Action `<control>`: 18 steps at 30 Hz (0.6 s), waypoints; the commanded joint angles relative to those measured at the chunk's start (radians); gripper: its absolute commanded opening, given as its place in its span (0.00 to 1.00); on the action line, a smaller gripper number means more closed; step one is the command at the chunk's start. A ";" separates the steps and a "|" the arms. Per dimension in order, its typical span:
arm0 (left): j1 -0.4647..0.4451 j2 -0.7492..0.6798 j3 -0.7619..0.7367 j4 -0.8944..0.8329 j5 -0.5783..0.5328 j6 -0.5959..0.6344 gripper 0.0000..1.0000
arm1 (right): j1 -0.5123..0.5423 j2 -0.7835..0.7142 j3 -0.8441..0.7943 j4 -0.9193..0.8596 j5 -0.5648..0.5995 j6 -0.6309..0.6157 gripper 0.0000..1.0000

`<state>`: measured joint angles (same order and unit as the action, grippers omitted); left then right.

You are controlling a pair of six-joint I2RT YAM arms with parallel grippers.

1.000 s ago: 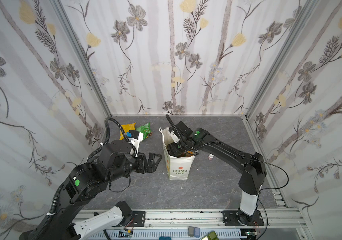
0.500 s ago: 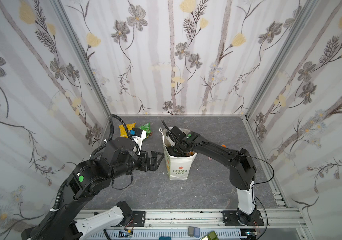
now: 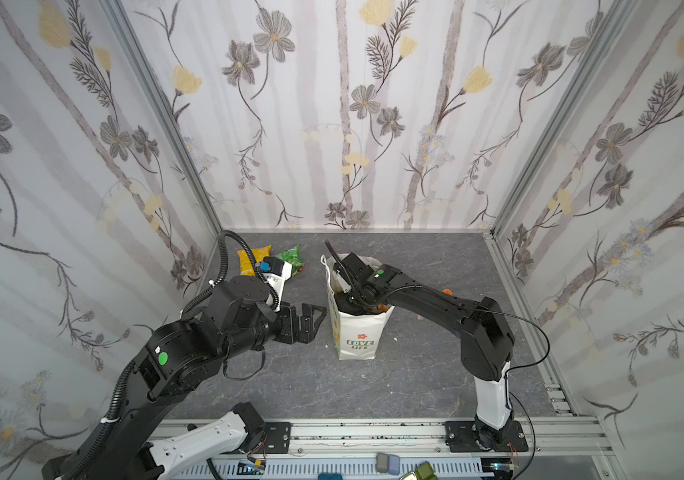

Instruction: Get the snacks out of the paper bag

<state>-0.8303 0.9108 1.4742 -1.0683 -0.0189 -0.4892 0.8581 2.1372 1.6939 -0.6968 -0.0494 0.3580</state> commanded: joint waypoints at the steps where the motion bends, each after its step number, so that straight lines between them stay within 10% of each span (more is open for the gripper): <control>1: 0.002 0.002 -0.002 0.011 -0.021 0.017 1.00 | 0.002 -0.026 0.002 -0.013 -0.035 0.006 0.01; 18: 0.002 0.001 -0.009 0.021 -0.032 0.017 1.00 | -0.001 -0.142 0.053 -0.011 -0.005 0.018 0.00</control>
<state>-0.8295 0.9123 1.4662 -1.0660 -0.0334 -0.4751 0.8562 2.0132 1.7321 -0.7372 -0.0566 0.3737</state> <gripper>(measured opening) 0.997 0.049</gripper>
